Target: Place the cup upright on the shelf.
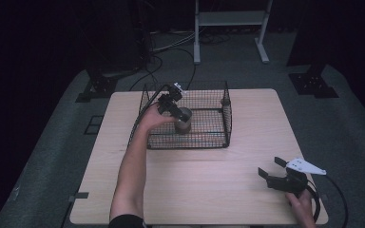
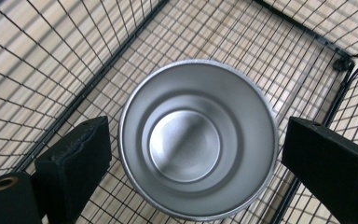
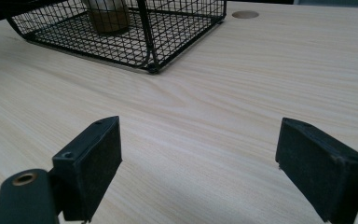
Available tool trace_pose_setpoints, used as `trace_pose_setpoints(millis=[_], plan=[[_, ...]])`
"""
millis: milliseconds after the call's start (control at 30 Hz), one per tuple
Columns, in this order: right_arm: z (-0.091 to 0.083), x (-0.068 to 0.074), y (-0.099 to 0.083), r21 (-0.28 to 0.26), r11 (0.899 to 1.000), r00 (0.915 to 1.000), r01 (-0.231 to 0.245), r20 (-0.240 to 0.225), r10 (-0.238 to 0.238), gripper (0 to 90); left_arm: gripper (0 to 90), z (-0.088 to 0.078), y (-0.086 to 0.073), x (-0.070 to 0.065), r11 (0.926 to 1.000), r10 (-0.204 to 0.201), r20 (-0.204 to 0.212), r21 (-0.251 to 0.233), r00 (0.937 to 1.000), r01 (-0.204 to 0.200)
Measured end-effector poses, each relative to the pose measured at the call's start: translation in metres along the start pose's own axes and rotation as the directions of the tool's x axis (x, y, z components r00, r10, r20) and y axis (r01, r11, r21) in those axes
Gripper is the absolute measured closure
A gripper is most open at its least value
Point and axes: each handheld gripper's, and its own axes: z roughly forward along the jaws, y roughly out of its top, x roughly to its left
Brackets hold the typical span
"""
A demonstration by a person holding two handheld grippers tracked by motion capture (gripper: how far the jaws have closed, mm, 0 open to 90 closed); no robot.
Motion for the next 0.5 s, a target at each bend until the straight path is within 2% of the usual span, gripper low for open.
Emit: trace_pose_setpoints(millis=[167,267,500], plan=[[0.0,0.0,0.0,0.001,1.0,1.0,-0.001,0.002,0.001,13.6,4.5,-0.001,0.003,-0.007,0.9999,0.012,-0.008,0.003,0.9999,-0.012],[0.0,0.0,0.0,0.003,1.0,1.0,0.002,0.003,-0.002,13.6,5.1,-0.004,0.006,-0.013,0.9997,0.026,-0.041,-0.001,0.9988,-0.026],[0.0,0.0,0.0,0.003,1.0,1.0,0.001,0.004,-0.001,13.6,5.1,-0.012,0.007,-0.019,0.9993,0.035,-0.065,-0.012,0.9973,-0.036]])
